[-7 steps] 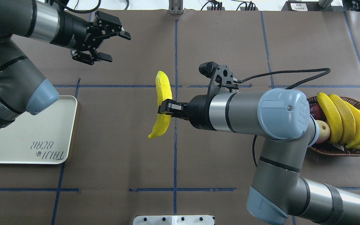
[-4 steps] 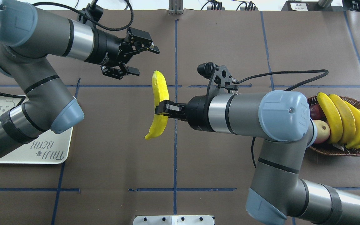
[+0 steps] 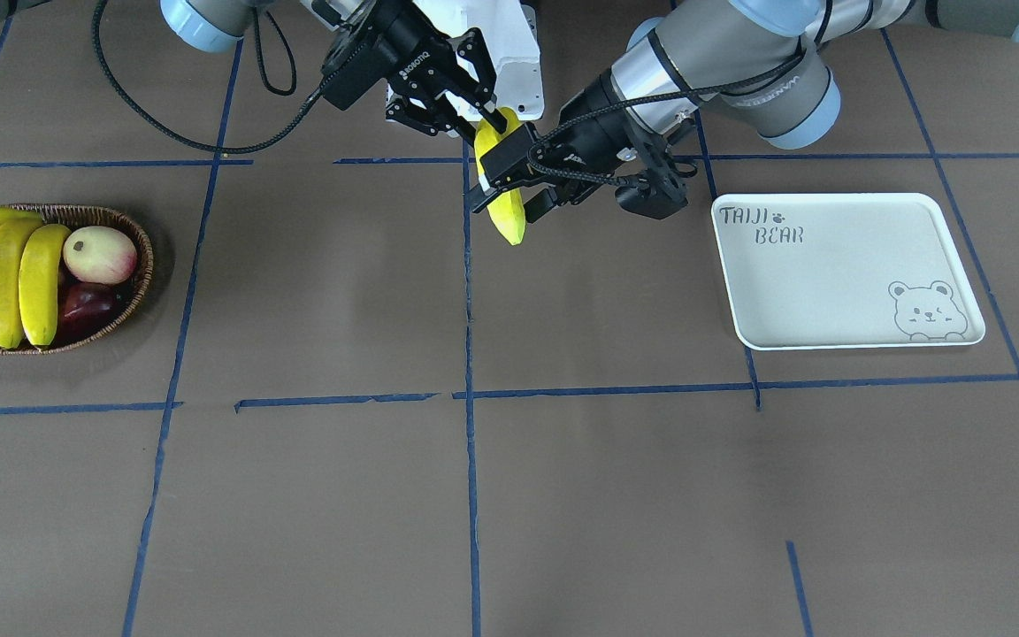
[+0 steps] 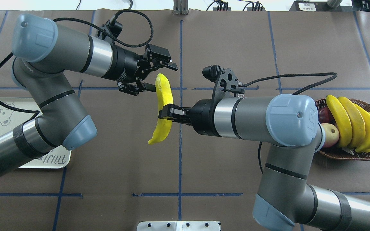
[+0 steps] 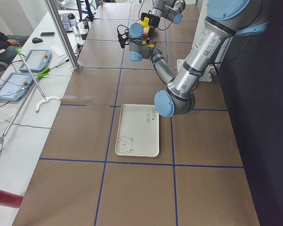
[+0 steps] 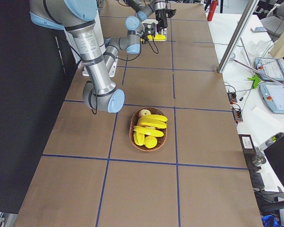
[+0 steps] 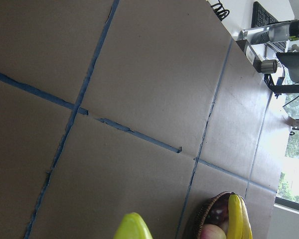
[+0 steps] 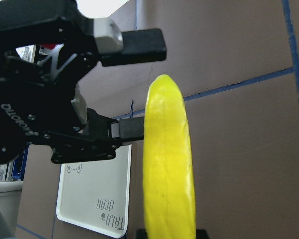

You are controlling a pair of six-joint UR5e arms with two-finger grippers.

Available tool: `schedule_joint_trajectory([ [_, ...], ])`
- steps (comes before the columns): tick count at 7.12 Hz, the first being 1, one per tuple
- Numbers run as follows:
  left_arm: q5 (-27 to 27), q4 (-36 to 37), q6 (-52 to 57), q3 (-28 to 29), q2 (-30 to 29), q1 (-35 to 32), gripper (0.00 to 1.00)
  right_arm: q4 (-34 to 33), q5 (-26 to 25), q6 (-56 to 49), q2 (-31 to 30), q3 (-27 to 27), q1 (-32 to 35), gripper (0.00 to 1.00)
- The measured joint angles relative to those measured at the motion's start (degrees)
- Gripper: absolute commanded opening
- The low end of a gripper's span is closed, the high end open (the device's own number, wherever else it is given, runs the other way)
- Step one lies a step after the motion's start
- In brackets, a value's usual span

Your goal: Transfer all bananas from basket to plate

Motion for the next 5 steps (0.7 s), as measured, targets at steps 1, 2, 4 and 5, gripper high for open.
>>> schedule_joint_trajectory([
  [1, 0.0, 0.0, -0.1, 0.0, 0.0, 0.5, 0.94, 0.0, 0.0, 0.0, 0.0, 0.0, 0.0, 0.01],
  [2, 0.0, 0.0, -0.2, 0.0, 0.0, 0.7, 0.31, 0.0, -0.2, 0.0, 0.1, 0.0, 0.0, 0.01],
  [4, 0.0, -0.2, -1.8, -0.3, 0.2, 1.0, 0.0, 0.1, -0.8, 0.0, 0.1, 0.1, 0.0, 0.03],
  [5, -0.1, -0.2, -2.8, -0.5, 0.4, 1.0, 0.0, 0.1, -0.8, -0.1, 0.1, 0.1, 0.1, 0.63],
])
